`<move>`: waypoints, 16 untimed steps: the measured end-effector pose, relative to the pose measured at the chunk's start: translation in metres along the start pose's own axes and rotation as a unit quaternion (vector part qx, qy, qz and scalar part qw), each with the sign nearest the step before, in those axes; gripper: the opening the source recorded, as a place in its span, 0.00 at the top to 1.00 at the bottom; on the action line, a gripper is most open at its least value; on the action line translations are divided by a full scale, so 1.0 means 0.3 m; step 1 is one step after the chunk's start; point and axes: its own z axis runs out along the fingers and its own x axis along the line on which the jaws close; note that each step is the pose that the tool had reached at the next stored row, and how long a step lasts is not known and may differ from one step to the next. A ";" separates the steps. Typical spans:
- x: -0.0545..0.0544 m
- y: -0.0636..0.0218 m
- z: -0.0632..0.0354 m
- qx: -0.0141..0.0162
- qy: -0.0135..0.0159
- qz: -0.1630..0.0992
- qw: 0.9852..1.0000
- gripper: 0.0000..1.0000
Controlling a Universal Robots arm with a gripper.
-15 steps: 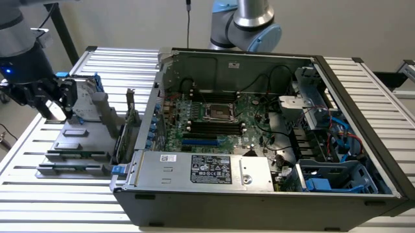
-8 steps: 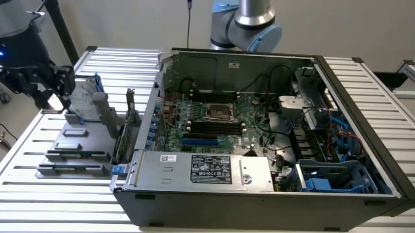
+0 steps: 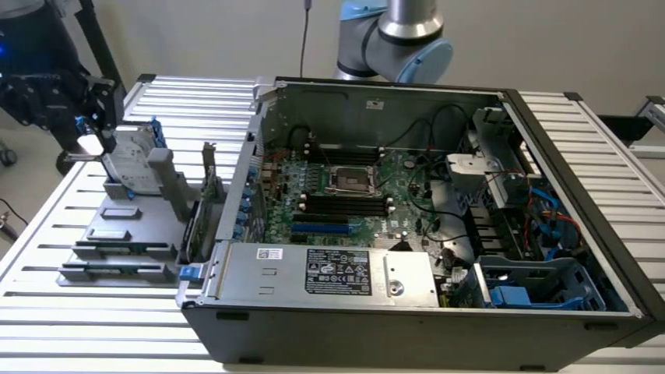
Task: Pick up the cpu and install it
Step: 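Pick up the cpu and move it towards the insertion slot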
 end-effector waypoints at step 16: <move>-0.212 0.007 -0.163 0.000 0.000 0.000 1.000 0.45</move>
